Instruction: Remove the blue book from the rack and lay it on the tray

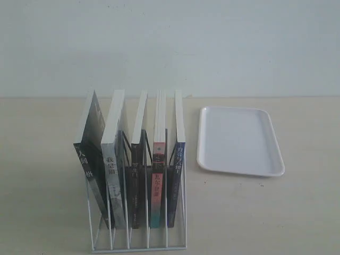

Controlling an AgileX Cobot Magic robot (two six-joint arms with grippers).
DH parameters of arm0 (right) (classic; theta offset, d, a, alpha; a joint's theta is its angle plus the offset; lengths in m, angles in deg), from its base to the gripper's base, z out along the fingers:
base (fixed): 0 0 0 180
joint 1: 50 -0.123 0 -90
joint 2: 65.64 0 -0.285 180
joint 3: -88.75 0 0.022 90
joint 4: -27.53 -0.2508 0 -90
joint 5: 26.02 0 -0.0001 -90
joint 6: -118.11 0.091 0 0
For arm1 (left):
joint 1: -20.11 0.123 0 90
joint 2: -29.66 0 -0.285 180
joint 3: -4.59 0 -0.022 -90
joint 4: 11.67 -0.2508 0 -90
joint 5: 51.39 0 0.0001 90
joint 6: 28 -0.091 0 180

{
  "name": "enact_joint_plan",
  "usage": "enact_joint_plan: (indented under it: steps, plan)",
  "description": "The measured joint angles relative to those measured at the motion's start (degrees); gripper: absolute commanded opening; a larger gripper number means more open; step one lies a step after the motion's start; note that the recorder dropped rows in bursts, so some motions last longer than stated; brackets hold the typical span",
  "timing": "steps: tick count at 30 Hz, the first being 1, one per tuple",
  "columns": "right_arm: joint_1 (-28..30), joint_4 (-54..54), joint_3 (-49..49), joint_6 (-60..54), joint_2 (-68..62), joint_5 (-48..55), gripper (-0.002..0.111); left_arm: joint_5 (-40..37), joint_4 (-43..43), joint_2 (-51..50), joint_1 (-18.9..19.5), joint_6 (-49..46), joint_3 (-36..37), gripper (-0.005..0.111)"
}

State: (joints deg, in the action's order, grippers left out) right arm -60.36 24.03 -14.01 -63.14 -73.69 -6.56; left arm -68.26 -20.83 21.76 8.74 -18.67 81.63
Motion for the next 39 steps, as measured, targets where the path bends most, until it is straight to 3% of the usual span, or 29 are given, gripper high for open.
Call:
enact_joint_plan:
  steps: [10, 17, 26, 30, 39]
  plan:
    - [0.00, 0.95, 0.00, -2.09, 0.00, -3.43, 0.000, 0.00, 0.00, 0.00, 0.00, 0.00, 0.00, 0.004]
    - [0.00, 1.09, 0.00, -2.37, 0.00, -37.96, 0.000, 0.00, 0.00, 0.00, 0.00, 0.00, 0.00, 0.004]
    - [0.00, 1.09, -1.35, 2.01, 0.27, -72.75, 0.000, 0.00, 0.00, 0.00, 0.00, 0.00, 0.00, 0.004]
    - [0.00, 0.99, -11.17, 5.41, 0.13, -66.94, 0.000, 0.00, 0.00, 0.00, 0.00, 0.00, 0.00, 0.004]
    - [0.00, 0.99, -38.49, 6.35, -19.19, -16.87, 0.000, 0.00, 0.00, 0.00, 0.00, 0.00, 0.00, 0.004]
